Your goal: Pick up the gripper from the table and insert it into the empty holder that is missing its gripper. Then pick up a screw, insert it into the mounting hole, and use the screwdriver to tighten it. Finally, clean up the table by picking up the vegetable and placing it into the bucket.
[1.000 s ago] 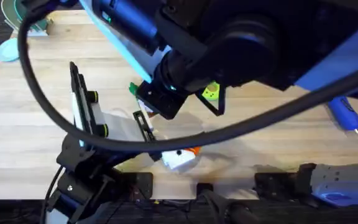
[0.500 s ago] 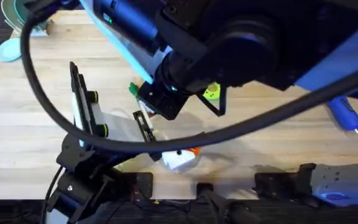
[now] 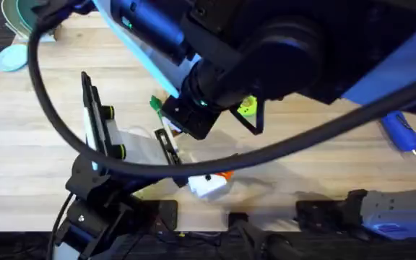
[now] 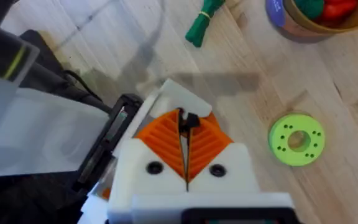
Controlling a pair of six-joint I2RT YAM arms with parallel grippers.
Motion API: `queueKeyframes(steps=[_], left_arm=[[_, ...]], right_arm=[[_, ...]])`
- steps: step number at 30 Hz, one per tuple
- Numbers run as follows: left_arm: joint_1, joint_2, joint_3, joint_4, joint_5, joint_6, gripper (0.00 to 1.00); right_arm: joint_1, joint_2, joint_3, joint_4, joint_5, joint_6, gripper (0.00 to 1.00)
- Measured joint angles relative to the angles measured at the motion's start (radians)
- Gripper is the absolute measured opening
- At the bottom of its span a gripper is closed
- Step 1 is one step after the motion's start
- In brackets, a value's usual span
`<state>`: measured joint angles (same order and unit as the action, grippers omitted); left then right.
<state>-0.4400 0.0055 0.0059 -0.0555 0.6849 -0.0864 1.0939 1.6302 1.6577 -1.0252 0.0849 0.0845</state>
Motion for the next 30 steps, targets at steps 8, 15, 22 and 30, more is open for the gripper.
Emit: queueKeyframes(steps=[8,15,22,30], left_arm=[[0.000,0.000,0.000,0.000,0.000,-0.001,0.992],[0.001,0.006,0.000,-0.001,-0.009,-0.016,0.993],[0.001,0.006,0.000,-0.001,-0.005,-0.016,0.993],[0.001,0.006,0.000,0.000,0.000,-0.010,0.993]], right_arm=[[0.000,0.040,0.000,0.009,-0.003,-0.003,0.005],[-0.002,0.054,0.002,0.025,-0.003,-0.003,0.005],[-0.004,0.053,0.002,0.034,0.009,-0.003,0.482],[-0.041,0.020,0.003,0.032,0.026,-0.006,0.966]])
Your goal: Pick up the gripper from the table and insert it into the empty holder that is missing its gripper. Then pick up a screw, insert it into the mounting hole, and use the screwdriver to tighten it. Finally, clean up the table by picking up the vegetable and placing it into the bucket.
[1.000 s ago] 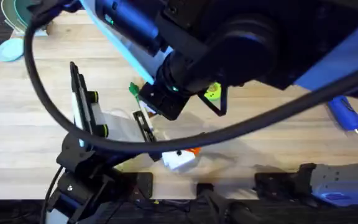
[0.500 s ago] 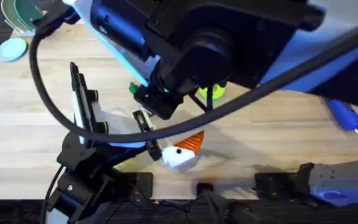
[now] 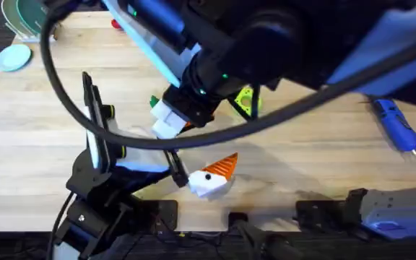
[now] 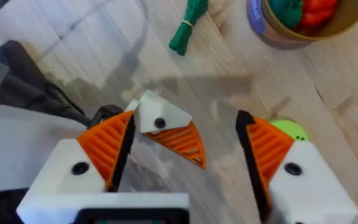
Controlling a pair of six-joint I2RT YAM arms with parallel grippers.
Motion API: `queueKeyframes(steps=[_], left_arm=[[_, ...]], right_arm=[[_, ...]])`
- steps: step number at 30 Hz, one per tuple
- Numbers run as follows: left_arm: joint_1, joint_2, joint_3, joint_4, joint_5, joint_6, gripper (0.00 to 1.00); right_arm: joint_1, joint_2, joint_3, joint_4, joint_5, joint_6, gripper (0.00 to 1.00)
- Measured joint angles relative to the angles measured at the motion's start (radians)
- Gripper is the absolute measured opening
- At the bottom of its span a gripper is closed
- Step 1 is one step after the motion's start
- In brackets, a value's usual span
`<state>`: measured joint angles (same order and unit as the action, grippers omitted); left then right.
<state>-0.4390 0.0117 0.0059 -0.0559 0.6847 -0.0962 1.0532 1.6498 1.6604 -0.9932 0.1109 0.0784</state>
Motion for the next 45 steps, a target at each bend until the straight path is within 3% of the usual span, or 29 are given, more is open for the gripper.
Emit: queueKeyframes(steps=[5,12,18,21,26,28,31,32,38,45], left_arm=[[0.000,0.000,0.000,0.000,0.000,0.003,0.992],[0.000,0.000,0.000,0.002,-0.034,0.007,0.993],[0.000,0.000,0.000,0.004,-0.100,0.010,0.993],[0.000,0.000,0.000,0.005,-0.135,0.010,0.993],[0.000,0.000,0.000,0.005,-0.228,0.009,0.755],[0.000,0.000,0.000,0.004,-0.266,0.012,0.534],[0.000,0.000,0.000,0.003,-0.328,0.013,0.075],[0.000,0.000,0.000,0.001,-0.351,0.016,0.024],[0.000,0.000,0.000,-0.007,-0.500,0.017,0.006],[0.000,0.000,0.000,-0.010,-0.559,0.017,0.005]], right_arm=[[-0.035,-0.064,0.000,-0.018,-0.023,0.000,0.966],[-0.206,-0.194,0.000,-0.062,-0.053,0.005,0.968],[-0.434,-0.256,0.000,-0.123,-0.275,-0.009,0.968],[-0.507,-0.258,0.000,-0.179,-0.365,-0.029,0.970],[-0.541,-0.258,-0.002,-0.205,-0.449,-0.054,0.970],[-0.541,-0.258,-0.007,-0.203,-0.464,-0.058,0.971],[-0.541,-0.258,-0.022,-0.189,-0.479,-0.061,0.971],[-0.541,-0.258,-0.026,-0.188,-0.480,-0.062,0.970],[-0.541,-0.258,-0.030,-0.179,-0.501,-0.084,0.971],[-0.541,-0.258,-0.030,-0.160,-0.510,-0.102,0.972]])
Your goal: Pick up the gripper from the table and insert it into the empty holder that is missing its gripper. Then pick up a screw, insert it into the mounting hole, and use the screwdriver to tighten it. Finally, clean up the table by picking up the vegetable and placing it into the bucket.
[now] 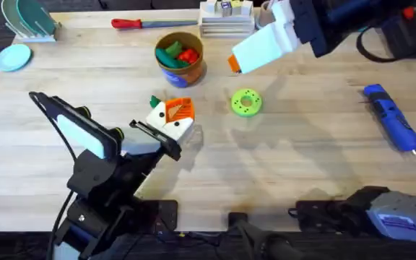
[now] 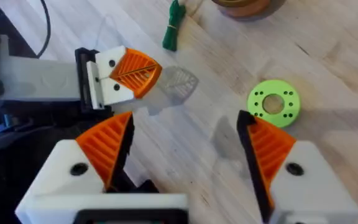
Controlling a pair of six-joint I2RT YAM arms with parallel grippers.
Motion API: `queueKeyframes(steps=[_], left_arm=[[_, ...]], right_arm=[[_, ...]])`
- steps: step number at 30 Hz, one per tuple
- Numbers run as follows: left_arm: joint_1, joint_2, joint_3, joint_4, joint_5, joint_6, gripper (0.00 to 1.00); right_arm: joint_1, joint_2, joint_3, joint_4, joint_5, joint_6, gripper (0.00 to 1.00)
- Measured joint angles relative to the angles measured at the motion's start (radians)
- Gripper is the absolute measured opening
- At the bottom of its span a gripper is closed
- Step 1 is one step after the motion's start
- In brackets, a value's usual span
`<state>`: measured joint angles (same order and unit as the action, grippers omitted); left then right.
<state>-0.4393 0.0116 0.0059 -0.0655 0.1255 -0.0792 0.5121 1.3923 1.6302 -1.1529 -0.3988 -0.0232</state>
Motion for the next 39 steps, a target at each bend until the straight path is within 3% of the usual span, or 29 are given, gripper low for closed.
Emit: queueKeyframes(steps=[8,17,25,29,33,39], left_arm=[[0.000,0.000,0.000,-0.002,-0.003,0.000,0.005],[0.000,0.000,0.000,0.002,0.098,0.004,0.005],[0.000,0.000,0.000,0.009,0.183,0.011,0.005],[0.000,0.000,0.000,0.010,0.209,0.016,0.005],[0.000,0.000,0.000,0.011,0.230,0.019,0.005],[0.000,0.000,0.000,0.012,0.251,0.019,0.005]], right_arm=[[0.000,0.035,-0.001,-0.031,-0.020,-0.033,0.973],[-0.080,0.029,-0.003,-0.176,-0.106,-0.133,0.975],[-0.386,-0.121,-0.022,-0.295,-0.100,-0.201,0.975],[-0.570,-0.240,-0.146,-0.270,-0.051,-0.210,0.975],[-0.739,-0.294,-0.297,-0.159,0.064,-0.178,0.976],[-0.921,-0.250,-0.431,0.110,0.235,-0.163,0.975]])
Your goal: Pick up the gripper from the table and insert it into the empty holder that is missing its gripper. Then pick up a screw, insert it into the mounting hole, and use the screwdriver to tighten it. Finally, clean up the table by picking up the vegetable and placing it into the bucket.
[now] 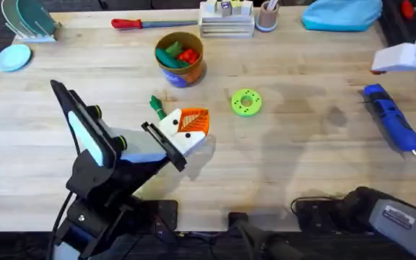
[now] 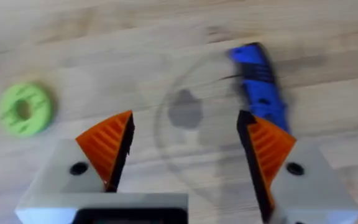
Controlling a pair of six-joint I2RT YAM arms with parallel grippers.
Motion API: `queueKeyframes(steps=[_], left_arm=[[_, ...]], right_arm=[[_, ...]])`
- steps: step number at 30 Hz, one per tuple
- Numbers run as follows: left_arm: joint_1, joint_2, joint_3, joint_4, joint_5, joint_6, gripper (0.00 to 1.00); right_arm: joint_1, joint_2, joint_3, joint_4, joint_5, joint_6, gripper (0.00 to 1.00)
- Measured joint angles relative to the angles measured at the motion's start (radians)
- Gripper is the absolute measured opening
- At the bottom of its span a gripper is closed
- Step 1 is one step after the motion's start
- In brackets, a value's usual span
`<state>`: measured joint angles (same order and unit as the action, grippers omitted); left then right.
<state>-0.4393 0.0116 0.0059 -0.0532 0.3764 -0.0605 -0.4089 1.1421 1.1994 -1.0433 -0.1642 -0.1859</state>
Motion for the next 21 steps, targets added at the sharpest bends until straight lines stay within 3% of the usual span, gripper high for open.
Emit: queueKeyframes(steps=[9,21], left_arm=[[0.000,0.000,0.000,0.000,0.013,0.000,0.005],[0.000,0.000,0.000,0.000,0.020,0.000,0.005]], right_arm=[[-0.118,0.203,-0.027,0.108,0.159,-0.197,0.978],[-0.134,0.513,-0.032,0.173,0.273,-0.453,0.989]])
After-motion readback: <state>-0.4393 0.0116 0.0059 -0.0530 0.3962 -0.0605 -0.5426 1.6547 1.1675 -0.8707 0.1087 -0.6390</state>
